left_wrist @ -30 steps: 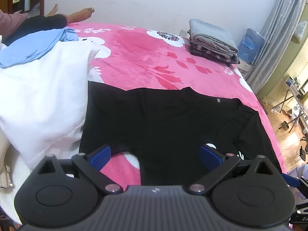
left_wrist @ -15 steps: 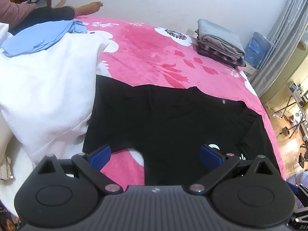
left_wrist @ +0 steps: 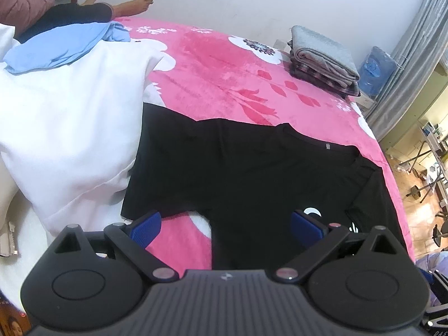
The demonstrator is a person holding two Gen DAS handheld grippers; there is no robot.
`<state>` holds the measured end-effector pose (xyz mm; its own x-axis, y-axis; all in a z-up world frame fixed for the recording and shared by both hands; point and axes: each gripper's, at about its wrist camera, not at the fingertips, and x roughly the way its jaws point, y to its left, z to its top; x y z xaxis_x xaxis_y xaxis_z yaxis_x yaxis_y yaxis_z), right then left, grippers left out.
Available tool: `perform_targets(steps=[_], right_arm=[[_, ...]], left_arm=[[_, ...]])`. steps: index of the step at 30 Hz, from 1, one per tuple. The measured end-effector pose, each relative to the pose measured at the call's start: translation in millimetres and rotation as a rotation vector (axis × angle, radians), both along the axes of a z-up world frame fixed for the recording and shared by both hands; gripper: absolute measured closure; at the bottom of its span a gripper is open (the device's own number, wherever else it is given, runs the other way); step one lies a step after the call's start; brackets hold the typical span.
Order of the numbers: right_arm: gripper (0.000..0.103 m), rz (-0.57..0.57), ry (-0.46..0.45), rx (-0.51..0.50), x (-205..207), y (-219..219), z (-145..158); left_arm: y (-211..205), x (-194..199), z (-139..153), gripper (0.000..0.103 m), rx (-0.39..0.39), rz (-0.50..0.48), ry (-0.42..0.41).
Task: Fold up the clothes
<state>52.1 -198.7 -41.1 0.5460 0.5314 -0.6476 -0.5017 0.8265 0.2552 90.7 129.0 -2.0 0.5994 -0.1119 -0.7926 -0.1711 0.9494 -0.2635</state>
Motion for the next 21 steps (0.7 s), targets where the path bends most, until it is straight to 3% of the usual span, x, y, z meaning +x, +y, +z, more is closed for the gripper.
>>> perform_targets(steps=[21], right_arm=[[0.003, 0.006, 0.006, -0.004, -0.1, 2.1, -2.0]], left_arm=[[3.0, -0.7, -4.3, 0.004, -0.008, 0.01, 0.012]])
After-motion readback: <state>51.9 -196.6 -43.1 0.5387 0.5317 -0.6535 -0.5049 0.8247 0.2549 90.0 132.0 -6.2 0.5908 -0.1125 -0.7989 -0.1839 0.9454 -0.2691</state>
